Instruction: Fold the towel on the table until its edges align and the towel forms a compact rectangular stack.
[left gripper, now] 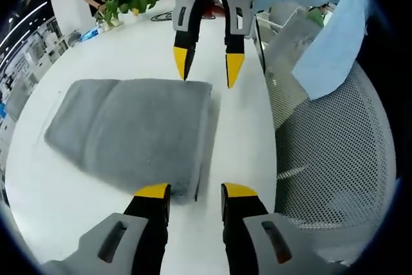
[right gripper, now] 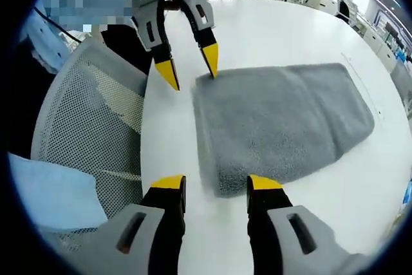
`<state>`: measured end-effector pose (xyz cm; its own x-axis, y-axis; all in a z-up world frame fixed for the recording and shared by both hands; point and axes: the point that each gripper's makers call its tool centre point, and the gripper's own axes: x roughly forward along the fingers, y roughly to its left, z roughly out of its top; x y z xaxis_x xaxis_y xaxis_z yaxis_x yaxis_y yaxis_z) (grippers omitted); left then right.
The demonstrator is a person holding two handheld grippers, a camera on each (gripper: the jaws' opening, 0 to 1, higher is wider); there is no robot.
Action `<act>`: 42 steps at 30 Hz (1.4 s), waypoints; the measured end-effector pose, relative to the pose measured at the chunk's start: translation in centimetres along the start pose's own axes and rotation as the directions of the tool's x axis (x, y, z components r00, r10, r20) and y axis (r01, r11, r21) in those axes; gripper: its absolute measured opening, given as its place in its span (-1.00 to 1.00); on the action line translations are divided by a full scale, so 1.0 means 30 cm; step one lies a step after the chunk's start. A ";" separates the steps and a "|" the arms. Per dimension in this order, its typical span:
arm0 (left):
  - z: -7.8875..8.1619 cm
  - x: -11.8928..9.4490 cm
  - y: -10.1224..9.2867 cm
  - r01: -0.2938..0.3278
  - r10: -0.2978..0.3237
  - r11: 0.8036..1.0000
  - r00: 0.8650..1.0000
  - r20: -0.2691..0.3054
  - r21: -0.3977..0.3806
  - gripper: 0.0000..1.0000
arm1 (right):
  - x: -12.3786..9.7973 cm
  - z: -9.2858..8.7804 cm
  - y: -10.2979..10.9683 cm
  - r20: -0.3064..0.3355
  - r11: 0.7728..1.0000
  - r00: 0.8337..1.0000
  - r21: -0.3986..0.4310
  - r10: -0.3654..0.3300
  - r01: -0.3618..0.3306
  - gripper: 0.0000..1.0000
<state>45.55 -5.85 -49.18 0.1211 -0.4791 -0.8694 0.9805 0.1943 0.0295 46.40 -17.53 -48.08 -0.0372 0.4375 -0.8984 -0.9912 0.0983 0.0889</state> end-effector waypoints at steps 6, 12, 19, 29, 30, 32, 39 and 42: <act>-0.029 0.028 0.015 0.001 0.000 1.000 0.999 -0.045 0.027 -0.35 | 0.019 -0.020 -0.008 -0.055 0.996 0.998 -0.085 -0.025 0.020 -0.30; -0.049 0.048 0.030 0.010 -0.008 0.999 0.998 -0.066 0.032 -0.35 | 0.037 -0.036 -0.034 -0.081 0.993 0.996 -0.121 -0.029 0.019 -0.30; -0.056 0.067 0.027 0.030 -0.028 0.999 0.996 -0.084 0.030 -0.36 | 0.068 -0.059 -0.046 -0.137 0.977 0.990 -0.212 -0.024 -0.006 -0.31; -0.054 0.066 0.025 0.083 -0.083 0.997 0.994 -0.064 -0.003 -0.36 | 0.093 -0.065 -0.049 -0.155 0.975 0.988 -0.219 0.005 -0.040 -0.31; -0.056 0.067 0.025 0.088 -0.088 0.996 0.994 -0.062 -0.003 -0.35 | 0.097 -0.065 -0.049 -0.159 0.974 0.987 -0.223 0.007 -0.043 -0.32; -0.059 0.069 0.029 0.096 -0.096 0.995 0.994 -0.056 -0.012 -0.34 | 0.103 -0.067 -0.061 -0.159 0.976 0.987 -0.213 0.014 -0.048 -0.33; -0.061 0.075 0.037 0.083 -0.082 0.996 0.995 -0.059 0.022 -0.42 | 0.102 -0.069 -0.055 -0.151 0.975 0.988 -0.217 0.015 -0.048 -0.37; -0.061 0.077 0.047 0.062 -0.056 0.995 0.996 -0.074 0.083 -0.51 | 0.103 -0.073 -0.056 -0.144 0.967 0.990 -0.251 0.000 -0.037 -0.39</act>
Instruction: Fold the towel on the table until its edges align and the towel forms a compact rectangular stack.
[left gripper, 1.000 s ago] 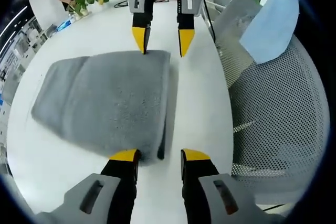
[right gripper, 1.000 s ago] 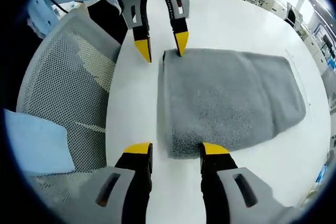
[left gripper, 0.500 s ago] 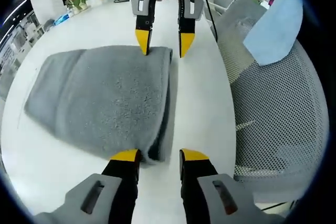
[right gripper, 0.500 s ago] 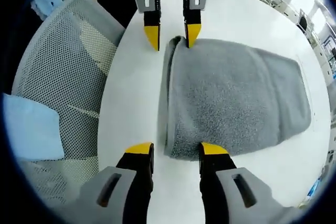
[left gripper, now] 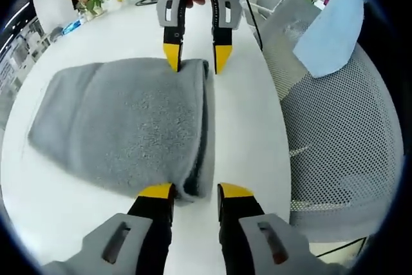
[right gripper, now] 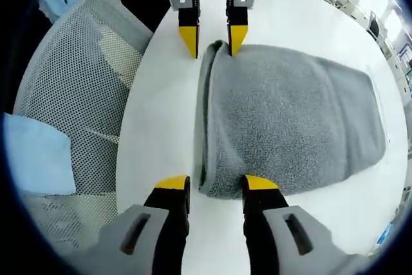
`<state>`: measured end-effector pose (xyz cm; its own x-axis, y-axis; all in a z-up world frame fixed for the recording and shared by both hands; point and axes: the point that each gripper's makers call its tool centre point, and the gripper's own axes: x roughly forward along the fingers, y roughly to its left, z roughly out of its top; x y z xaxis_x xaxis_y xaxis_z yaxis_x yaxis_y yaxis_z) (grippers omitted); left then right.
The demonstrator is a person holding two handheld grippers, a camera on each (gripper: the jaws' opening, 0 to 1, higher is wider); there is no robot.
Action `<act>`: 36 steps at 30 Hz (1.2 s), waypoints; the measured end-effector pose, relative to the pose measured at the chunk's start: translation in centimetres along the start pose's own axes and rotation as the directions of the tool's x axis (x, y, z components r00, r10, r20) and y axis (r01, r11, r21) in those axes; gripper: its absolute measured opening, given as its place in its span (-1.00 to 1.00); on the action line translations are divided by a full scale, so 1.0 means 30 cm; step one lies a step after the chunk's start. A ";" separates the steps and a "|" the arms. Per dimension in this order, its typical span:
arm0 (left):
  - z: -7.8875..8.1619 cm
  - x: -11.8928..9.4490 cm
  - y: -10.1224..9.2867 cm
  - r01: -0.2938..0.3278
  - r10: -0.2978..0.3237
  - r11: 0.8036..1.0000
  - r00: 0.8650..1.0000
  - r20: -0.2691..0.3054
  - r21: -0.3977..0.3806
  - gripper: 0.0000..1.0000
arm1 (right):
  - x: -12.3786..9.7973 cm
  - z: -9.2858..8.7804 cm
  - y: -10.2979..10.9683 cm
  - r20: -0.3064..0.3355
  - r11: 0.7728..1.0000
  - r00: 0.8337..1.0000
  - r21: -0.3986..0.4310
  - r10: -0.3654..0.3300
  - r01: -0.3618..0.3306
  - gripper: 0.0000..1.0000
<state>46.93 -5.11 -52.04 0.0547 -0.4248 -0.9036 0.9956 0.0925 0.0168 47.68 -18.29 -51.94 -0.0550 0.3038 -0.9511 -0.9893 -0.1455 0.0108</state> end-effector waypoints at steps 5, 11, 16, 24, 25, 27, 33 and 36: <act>0.009 -0.006 -0.011 -0.017 0.019 0.995 1.000 -0.016 0.096 -0.57 | 0.011 -0.008 -0.008 -0.004 0.997 0.999 -0.066 -0.049 0.049 -0.47; 0.003 -0.008 -0.009 -0.019 0.020 0.994 1.000 -0.006 0.104 -0.59 | 0.007 -0.005 -0.012 0.001 0.996 0.997 -0.058 -0.074 0.074 -0.53; 0.001 -0.004 0.029 -0.033 0.034 0.998 0.999 -0.011 0.058 -0.76 | 0.009 -0.005 -0.046 0.008 0.997 0.997 0.002 -0.077 0.077 -0.70; 0.002 -0.008 0.036 0.033 -0.030 0.997 0.999 0.043 -0.069 -0.82 | -0.009 0.005 -0.055 0.046 0.994 0.999 0.111 -0.026 0.020 -0.78; 0.002 -0.009 0.036 0.043 -0.039 0.995 0.998 0.049 -0.087 -0.83 | -0.008 0.004 -0.056 0.048 0.993 0.999 0.121 -0.019 0.013 -0.79; -0.008 -0.004 0.049 0.057 -0.052 0.994 0.997 0.057 -0.098 -0.84 | -0.006 0.001 -0.050 0.055 0.989 0.998 0.145 -0.005 -0.003 -0.80; -0.003 -0.005 0.041 0.077 -0.070 0.991 0.996 0.064 -0.113 -0.88 | -0.003 -0.006 -0.054 0.066 0.980 0.998 0.195 0.021 -0.034 -0.81; 0.016 -0.018 0.022 0.081 -0.074 0.990 0.995 0.063 -0.117 -0.91 | -0.010 0.000 -0.043 0.065 0.979 0.998 0.202 0.027 -0.040 -0.82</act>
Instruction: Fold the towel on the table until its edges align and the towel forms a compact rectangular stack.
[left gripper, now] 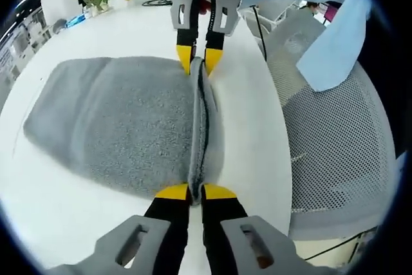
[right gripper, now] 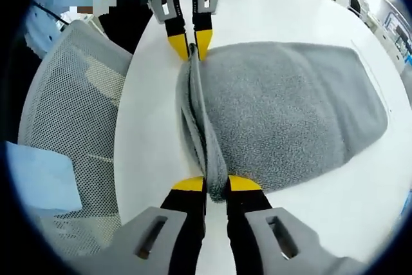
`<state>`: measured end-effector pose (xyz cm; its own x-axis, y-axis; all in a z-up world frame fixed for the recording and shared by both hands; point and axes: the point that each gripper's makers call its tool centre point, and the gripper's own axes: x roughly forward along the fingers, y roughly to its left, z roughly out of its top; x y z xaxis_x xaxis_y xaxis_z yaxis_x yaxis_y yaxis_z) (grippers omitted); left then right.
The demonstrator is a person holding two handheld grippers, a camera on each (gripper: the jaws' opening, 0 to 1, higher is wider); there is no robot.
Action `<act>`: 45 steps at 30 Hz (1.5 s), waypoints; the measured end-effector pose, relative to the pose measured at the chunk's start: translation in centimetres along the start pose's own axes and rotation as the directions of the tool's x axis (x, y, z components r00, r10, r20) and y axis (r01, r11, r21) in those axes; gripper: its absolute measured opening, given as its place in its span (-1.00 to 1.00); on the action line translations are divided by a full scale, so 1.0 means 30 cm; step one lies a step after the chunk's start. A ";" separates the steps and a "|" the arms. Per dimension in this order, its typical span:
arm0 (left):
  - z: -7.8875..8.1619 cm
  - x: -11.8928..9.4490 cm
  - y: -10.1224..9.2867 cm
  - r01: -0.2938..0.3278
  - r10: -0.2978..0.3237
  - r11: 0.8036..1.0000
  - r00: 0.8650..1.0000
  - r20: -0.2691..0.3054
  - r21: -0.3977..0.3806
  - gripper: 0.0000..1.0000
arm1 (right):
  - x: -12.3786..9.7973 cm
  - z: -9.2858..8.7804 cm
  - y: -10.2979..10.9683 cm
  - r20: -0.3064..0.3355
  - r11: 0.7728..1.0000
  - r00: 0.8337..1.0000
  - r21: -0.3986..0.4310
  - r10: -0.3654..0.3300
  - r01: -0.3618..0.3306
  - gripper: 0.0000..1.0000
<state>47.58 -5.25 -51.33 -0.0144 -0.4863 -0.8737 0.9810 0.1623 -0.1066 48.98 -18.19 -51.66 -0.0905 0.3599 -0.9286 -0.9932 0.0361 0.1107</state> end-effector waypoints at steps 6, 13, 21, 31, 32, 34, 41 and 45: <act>-0.007 -0.012 0.013 -0.001 0.001 1.000 1.000 0.004 0.002 -0.93 | -0.015 0.006 -0.022 0.018 0.999 1.000 0.035 0.010 -0.010 -0.83; -0.001 -0.027 0.016 0.004 -0.003 0.999 1.000 0.019 -0.036 -0.95 | -0.038 0.015 -0.012 0.047 0.996 0.999 0.088 0.014 -0.018 -0.84; 0.018 -0.028 -0.043 0.040 -0.039 0.998 0.999 0.013 -0.050 -0.95 | -0.038 0.002 0.011 0.041 0.995 0.998 0.089 0.036 -0.040 -0.84; 0.011 -0.026 -0.099 0.082 -0.081 0.996 0.997 0.012 -0.045 -0.95 | -0.054 -0.003 0.076 0.053 0.989 0.995 0.117 0.085 -0.091 -0.84; 0.009 -0.026 -0.100 0.080 -0.080 0.996 0.997 0.012 -0.044 -0.95 | -0.053 -0.003 0.075 0.055 0.988 0.995 0.121 0.087 -0.093 -0.84; 0.007 -0.029 -0.101 0.078 -0.078 0.996 0.997 0.015 -0.049 -0.95 | -0.057 -0.001 0.084 0.059 0.987 0.994 0.128 0.090 -0.097 -0.84; -0.004 -0.027 -0.101 0.069 -0.068 0.996 0.998 0.017 -0.049 -0.95 | -0.042 -0.002 0.088 0.050 0.988 0.995 0.121 0.092 -0.098 -0.84; -0.007 -0.029 -0.108 0.075 -0.074 0.996 0.997 0.015 -0.050 -0.95 | -0.044 -0.002 0.097 0.048 0.988 0.994 0.118 0.100 -0.105 -0.84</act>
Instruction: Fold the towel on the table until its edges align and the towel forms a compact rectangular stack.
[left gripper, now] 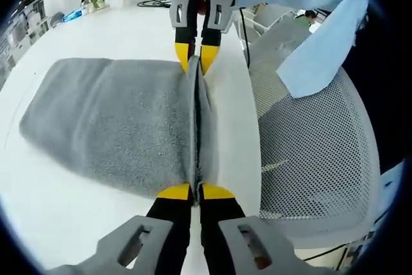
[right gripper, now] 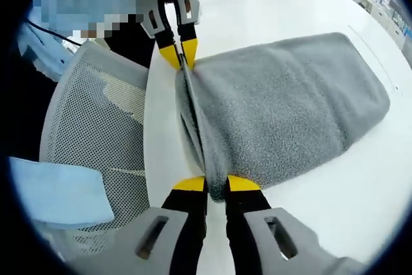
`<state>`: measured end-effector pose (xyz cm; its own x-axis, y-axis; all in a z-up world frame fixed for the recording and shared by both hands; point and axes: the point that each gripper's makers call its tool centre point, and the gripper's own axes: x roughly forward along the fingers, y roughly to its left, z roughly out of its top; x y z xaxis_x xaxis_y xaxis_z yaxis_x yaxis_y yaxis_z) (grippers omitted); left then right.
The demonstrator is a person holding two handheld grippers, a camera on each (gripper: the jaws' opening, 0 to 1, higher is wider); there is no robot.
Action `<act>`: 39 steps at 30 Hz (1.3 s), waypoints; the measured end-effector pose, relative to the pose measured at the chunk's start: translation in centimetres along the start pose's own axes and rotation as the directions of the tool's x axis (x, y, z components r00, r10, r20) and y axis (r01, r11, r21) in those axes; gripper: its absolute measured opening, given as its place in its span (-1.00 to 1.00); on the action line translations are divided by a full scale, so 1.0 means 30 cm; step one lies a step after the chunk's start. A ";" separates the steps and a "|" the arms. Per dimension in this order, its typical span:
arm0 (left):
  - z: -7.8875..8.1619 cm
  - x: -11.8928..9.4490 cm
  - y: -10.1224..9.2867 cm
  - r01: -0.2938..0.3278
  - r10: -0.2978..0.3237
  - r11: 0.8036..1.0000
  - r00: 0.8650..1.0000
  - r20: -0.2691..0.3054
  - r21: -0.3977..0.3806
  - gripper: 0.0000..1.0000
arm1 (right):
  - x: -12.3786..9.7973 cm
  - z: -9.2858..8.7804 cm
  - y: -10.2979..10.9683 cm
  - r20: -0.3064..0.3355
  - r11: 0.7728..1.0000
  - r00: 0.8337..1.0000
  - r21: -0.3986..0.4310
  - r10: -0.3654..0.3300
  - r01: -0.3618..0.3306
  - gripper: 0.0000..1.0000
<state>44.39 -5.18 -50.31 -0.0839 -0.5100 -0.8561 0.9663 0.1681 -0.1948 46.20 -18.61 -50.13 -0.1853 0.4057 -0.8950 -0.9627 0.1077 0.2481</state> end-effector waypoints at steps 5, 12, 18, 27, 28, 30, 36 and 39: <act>0.008 -0.008 -0.029 0.020 -0.020 1.000 1.000 -0.002 0.004 -0.95 | -0.005 0.000 0.022 -0.009 1.000 1.000 -0.008 0.012 -0.012 -0.85; 0.013 -0.026 -0.057 0.046 -0.046 0.999 0.999 0.002 0.001 -0.95 | -0.018 0.000 0.048 -0.012 0.999 0.999 -0.013 0.034 -0.035 -0.85; 0.017 -0.042 -0.089 0.067 -0.067 0.998 0.998 -0.006 0.007 -0.95 | -0.033 0.002 0.094 -0.018 0.998 0.998 -0.010 0.054 -0.054 -0.85; 0.015 -0.054 -0.161 0.128 -0.128 0.992 0.992 -0.019 0.015 -0.95 | -0.034 -0.007 0.146 -0.038 0.994 0.993 -0.014 0.110 -0.111 -0.85; 0.015 -0.057 -0.168 0.134 -0.133 0.991 0.991 -0.019 0.015 -0.95 | -0.037 -0.008 0.158 -0.040 0.993 0.993 -0.014 0.115 -0.116 -0.85; 0.011 -0.063 -0.174 0.142 -0.142 0.990 0.990 -0.019 0.019 -0.95 | -0.047 -0.008 0.182 -0.039 0.992 0.991 -0.013 0.127 -0.128 -0.85; 0.017 -0.082 -0.226 0.185 -0.185 0.983 0.983 -0.014 0.014 -0.94 | -0.062 -0.010 0.230 -0.035 0.987 0.987 -0.011 0.159 -0.159 -0.85; 0.023 -0.092 -0.252 0.202 -0.202 0.979 0.979 -0.021 0.025 -0.94 | -0.068 -0.010 0.254 -0.035 0.985 0.984 -0.014 0.173 -0.173 -0.85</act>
<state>37.49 -5.61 -46.15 -0.2823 -0.5156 -0.8090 0.9351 0.0405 -0.3521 39.19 -18.91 -46.53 -0.3556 0.3858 -0.8513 -0.9187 0.0233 0.3943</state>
